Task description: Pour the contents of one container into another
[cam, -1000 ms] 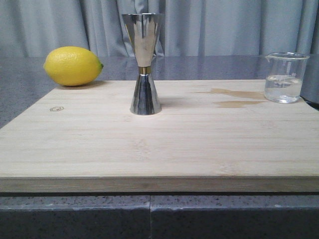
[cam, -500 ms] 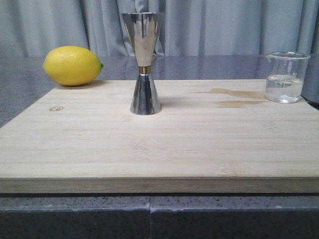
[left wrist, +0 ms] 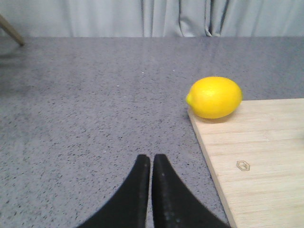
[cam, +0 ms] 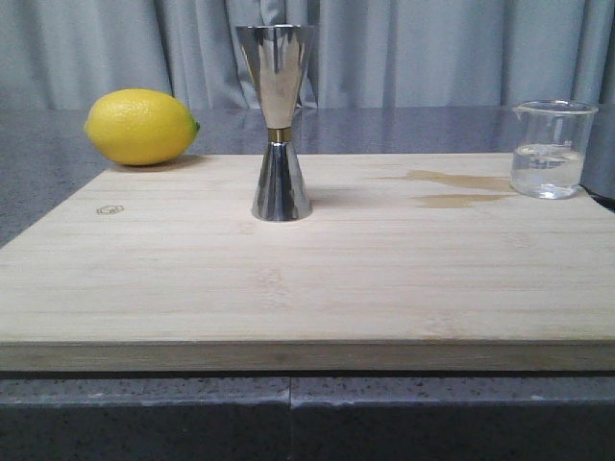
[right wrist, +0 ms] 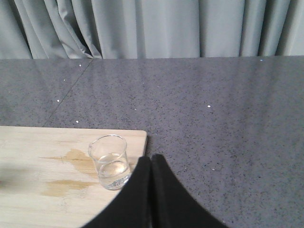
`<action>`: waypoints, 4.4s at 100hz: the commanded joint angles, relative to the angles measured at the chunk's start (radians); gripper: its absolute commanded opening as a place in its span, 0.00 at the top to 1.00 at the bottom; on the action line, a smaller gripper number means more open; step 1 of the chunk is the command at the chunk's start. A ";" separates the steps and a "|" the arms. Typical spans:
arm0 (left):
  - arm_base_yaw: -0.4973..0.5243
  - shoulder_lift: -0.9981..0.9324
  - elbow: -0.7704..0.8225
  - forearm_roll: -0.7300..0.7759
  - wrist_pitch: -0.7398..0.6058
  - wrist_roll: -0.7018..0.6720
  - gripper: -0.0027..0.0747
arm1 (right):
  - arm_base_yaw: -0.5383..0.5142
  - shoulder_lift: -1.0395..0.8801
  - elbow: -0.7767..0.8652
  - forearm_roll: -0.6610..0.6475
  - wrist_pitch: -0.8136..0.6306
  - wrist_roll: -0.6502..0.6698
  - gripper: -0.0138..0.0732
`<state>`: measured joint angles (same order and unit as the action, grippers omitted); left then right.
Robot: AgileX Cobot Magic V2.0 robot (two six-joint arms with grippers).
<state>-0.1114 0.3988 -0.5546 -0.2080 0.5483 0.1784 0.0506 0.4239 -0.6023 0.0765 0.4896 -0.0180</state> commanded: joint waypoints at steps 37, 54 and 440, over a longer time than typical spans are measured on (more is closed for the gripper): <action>0.001 0.175 -0.094 -0.297 -0.092 0.336 0.95 | -0.006 0.207 -0.097 -0.050 -0.036 -0.009 0.91; 0.001 0.183 -0.094 -0.390 -0.127 0.416 0.74 | -0.006 0.214 -0.097 -0.050 -0.111 -0.009 0.80; -0.271 1.339 -0.360 -1.644 0.604 2.138 0.71 | -0.006 0.313 -0.095 -0.061 -0.178 -0.024 0.31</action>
<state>-0.3722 1.7711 -0.8888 -1.7744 1.0925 2.3171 0.0506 0.7365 -0.6617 0.0272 0.3796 -0.0329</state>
